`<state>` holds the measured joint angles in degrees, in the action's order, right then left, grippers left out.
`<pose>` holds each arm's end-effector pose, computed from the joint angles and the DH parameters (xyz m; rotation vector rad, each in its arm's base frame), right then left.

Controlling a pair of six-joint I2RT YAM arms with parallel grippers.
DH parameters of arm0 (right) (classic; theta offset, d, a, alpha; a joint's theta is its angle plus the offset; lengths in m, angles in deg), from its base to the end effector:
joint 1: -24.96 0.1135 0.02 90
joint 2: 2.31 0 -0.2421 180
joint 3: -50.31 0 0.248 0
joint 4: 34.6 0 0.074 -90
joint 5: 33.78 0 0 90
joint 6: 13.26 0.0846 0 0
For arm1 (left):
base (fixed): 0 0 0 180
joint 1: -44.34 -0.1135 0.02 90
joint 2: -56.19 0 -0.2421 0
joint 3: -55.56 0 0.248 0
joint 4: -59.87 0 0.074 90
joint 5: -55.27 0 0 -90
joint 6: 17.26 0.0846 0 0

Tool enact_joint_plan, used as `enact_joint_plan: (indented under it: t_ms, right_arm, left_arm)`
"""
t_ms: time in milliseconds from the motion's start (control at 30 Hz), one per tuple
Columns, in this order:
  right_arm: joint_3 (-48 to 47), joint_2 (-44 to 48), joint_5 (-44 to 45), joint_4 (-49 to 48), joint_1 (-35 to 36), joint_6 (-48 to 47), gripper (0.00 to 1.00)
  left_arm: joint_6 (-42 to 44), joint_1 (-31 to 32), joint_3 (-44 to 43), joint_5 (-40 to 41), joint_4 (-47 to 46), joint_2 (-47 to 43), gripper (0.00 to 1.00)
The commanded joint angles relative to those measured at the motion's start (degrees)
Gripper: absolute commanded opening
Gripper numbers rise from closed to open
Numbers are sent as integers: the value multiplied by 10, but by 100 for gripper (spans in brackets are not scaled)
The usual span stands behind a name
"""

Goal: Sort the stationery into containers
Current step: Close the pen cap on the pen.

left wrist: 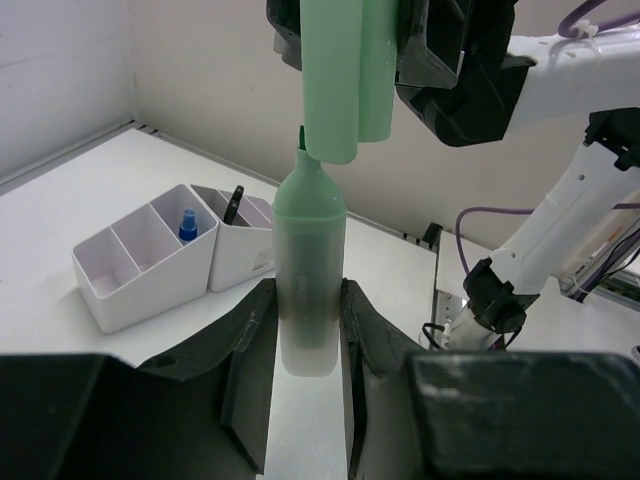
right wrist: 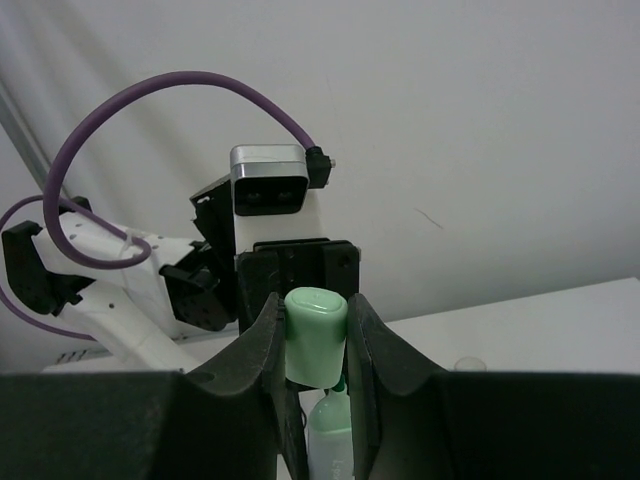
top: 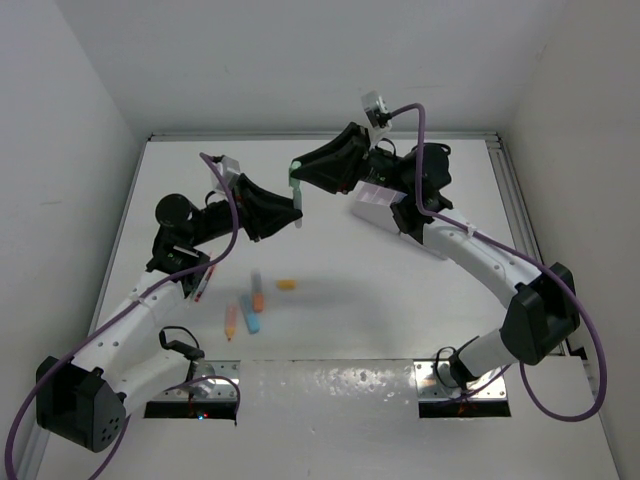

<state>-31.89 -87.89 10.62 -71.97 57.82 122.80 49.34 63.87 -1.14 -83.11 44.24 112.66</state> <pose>0.2691 0.2457 0.4147 -0.6978 1.1287 1.5819 0.2234 -0.1464 0.3519 0.7183 1.3066 -1.1565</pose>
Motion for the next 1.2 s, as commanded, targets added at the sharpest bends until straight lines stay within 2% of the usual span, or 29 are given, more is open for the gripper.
enact_joint_plan:
  t_ms: [0, 367, 867, 1167]
  right_arm:
    - [-20, 10, -5, 13, 1, -31, 0]
    - [-13, 24, 7, 87, 0, -94, 0]
    - [-44, 37, 1, 91, -6, -99, 0]
    - [-51, 38, -3, 58, 0, -75, 0]
  left_arm:
    - [11, 5, -7, -5, -23, -14, 0]
    - [17, 6, -2, -15, -39, -21, 0]
    - [30, 9, 3, -12, -19, -22, 0]
    - [23, 14, 3, 0, -30, -21, 0]
